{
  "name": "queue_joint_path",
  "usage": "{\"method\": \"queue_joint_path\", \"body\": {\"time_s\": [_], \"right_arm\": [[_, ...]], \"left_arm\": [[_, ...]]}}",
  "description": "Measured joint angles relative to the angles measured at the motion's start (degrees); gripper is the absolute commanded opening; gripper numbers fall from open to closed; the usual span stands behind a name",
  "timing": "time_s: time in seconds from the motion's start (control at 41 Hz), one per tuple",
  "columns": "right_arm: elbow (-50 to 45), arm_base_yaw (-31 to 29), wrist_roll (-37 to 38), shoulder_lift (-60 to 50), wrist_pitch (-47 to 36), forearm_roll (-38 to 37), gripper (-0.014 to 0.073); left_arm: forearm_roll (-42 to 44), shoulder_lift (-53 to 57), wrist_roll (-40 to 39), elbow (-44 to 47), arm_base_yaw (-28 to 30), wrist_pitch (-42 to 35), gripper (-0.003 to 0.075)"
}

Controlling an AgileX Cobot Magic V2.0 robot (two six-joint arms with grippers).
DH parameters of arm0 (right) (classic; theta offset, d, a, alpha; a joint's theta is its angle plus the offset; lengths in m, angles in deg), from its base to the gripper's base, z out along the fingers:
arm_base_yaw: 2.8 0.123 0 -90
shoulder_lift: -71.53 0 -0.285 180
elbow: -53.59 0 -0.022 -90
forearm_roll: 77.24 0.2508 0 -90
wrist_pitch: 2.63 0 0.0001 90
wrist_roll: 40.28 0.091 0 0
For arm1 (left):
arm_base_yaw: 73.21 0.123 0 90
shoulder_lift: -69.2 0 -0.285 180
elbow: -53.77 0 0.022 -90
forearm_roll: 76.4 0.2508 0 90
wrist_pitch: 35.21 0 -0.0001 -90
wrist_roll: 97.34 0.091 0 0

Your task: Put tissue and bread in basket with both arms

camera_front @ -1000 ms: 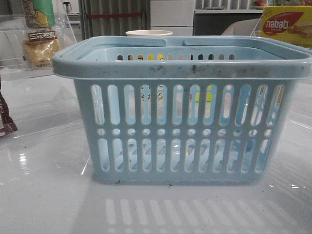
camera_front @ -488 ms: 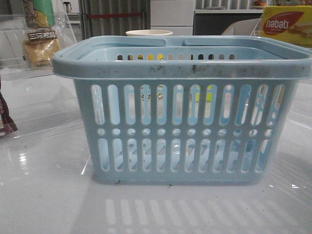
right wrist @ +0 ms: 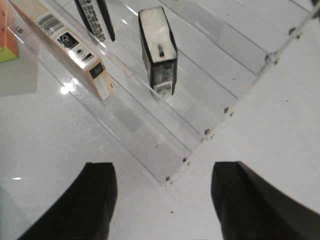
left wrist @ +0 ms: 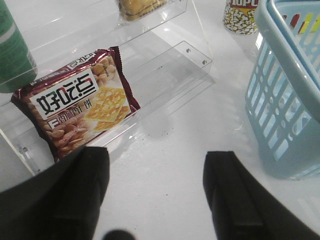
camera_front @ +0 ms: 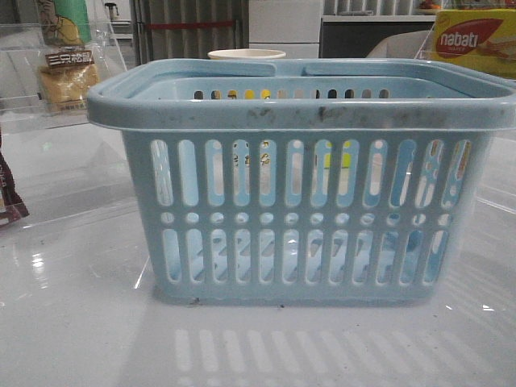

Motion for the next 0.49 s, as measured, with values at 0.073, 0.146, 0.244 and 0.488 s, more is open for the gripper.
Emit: {"method": "queue_joint_path", "body": {"time_s": [0.073,0.146,0.244,0.488], "right_arm": [[2.4,0.0,0.0,3.4,-0.1,0.9,0.052],[4.6,0.0,0.0,6.7,-0.3,1.3,0.052],[7.4,0.0,0.0,10.5,-0.8,1.5,0.052],[12.4,0.0,0.0,17.6,-3.7,1.5,0.052]], "left_arm": [[0.0,0.0,0.0,0.0,0.0,0.0,0.0477],[0.0,0.0,0.0,0.0,0.0,0.0,0.0477],[0.0,0.0,0.0,0.0,0.0,0.0,0.0477],[0.0,0.0,0.0,0.0,0.0,0.0,0.0477]]}}
